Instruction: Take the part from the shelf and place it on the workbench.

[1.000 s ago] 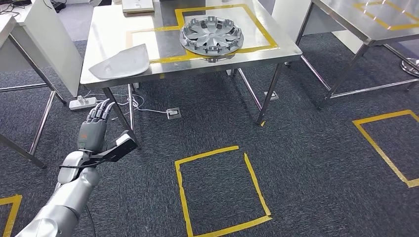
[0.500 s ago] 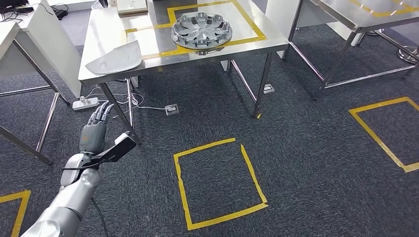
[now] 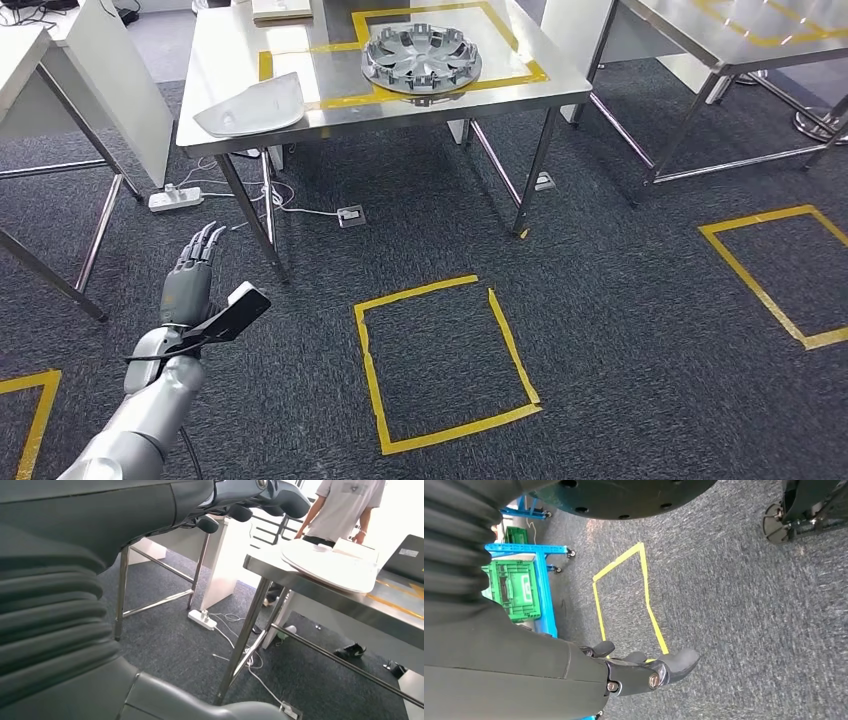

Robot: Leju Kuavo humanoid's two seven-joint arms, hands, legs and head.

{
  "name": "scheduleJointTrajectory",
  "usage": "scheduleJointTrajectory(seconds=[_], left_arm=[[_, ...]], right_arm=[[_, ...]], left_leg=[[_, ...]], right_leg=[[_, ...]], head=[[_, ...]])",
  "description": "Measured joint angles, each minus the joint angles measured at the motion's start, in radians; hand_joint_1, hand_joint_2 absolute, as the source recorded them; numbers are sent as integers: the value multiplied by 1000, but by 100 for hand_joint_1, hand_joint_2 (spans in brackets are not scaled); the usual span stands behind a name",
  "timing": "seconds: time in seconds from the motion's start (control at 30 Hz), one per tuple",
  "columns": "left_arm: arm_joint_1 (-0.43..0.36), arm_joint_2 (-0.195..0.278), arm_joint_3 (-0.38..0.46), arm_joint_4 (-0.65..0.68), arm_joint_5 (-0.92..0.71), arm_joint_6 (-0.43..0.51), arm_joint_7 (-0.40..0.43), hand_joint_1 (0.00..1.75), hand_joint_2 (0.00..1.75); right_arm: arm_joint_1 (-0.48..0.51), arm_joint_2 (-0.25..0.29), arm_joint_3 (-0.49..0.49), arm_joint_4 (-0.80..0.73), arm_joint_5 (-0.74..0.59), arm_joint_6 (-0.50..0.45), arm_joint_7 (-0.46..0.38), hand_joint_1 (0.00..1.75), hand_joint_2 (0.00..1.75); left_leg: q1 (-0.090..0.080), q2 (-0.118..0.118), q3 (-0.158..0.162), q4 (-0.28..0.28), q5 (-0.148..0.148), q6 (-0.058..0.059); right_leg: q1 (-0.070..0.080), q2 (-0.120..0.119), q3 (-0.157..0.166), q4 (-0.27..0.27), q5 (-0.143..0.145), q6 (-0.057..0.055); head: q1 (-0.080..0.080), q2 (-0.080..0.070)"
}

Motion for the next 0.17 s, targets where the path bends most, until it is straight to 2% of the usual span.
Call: scheduleJointTrajectory(seconds=[0.1, 0.17], left_arm=[[1, -3, 0, 2, 0, 0, 1, 0, 175], [1, -4, 0, 3, 0, 0, 2, 0, 175]], right_arm=[[0, -3, -1, 0, 1, 1, 0, 0, 175], [0, -5, -1, 0, 3, 4, 0, 0, 175]], left_leg=[[-1, 1, -8, 4, 4, 4], [-1, 2, -11, 5, 5, 4]], right_leg=[[-1, 0, -6, -1, 9, 14], [-1, 1, -9, -1, 12, 18]], head=[[0, 0], [0, 0]])
